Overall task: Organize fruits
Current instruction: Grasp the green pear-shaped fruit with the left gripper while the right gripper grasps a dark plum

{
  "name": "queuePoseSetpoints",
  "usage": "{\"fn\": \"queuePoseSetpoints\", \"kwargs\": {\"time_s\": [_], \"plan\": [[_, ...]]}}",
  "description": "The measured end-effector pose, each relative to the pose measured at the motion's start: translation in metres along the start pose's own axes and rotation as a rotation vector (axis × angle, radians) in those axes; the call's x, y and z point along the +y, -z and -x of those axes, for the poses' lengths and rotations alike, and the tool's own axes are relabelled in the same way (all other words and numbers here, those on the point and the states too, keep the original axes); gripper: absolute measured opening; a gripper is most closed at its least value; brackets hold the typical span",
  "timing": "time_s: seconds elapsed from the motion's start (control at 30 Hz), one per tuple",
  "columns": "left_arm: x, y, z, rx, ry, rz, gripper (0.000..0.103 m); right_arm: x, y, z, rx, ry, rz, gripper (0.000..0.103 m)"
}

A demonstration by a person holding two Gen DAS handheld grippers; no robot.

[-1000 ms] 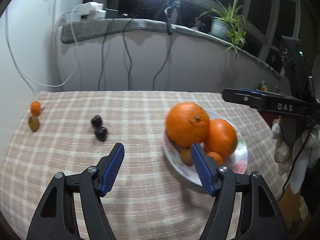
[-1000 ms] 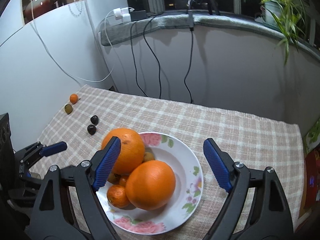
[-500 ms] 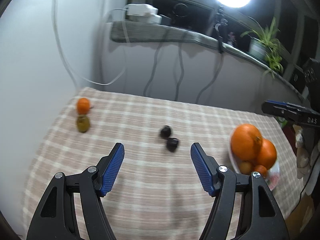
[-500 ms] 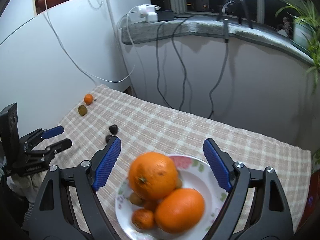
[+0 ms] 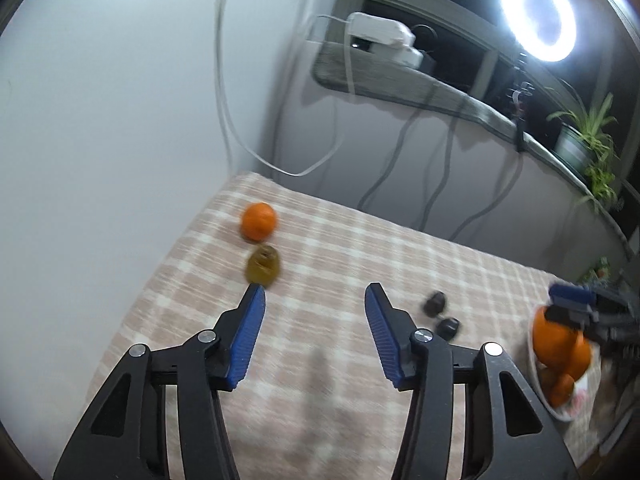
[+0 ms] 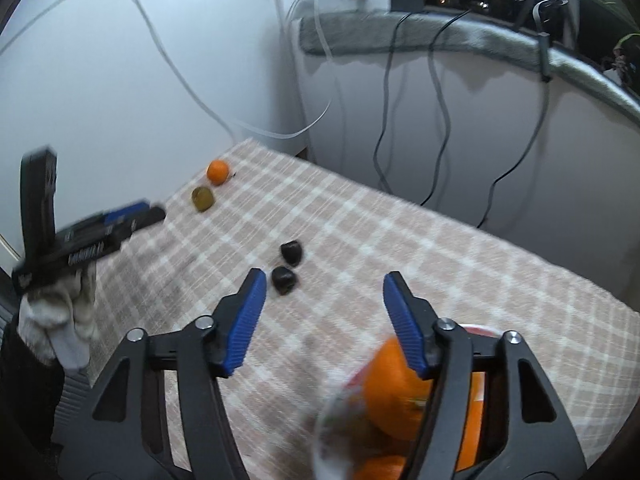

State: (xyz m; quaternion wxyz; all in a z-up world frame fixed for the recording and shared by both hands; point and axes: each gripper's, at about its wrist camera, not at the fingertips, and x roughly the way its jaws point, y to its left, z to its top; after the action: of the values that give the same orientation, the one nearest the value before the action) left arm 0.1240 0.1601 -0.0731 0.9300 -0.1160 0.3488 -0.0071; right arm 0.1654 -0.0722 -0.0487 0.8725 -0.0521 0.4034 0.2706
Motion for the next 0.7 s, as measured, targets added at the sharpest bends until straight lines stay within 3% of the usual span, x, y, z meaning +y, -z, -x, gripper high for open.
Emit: {"fn": "queuePoseSetpoints", "kwargs": {"time_s": [0.13,0.37,0.7], "plan": [[0.017,-0.004,-0.02,0.019,-0.018,0.031,0.045,0.017,0.002,-0.021,0.035,-0.007,0.008,0.053],[0.026,-0.003,-0.048,0.054,-0.023,0.036,0.042,0.038,-0.001,-0.064,0.119,0.019,0.019,0.046],[0.032,-0.012,-0.072,0.087,-0.022,0.016,0.042,0.04,-0.006,-0.092,0.179,0.076,0.022,0.038]]}}
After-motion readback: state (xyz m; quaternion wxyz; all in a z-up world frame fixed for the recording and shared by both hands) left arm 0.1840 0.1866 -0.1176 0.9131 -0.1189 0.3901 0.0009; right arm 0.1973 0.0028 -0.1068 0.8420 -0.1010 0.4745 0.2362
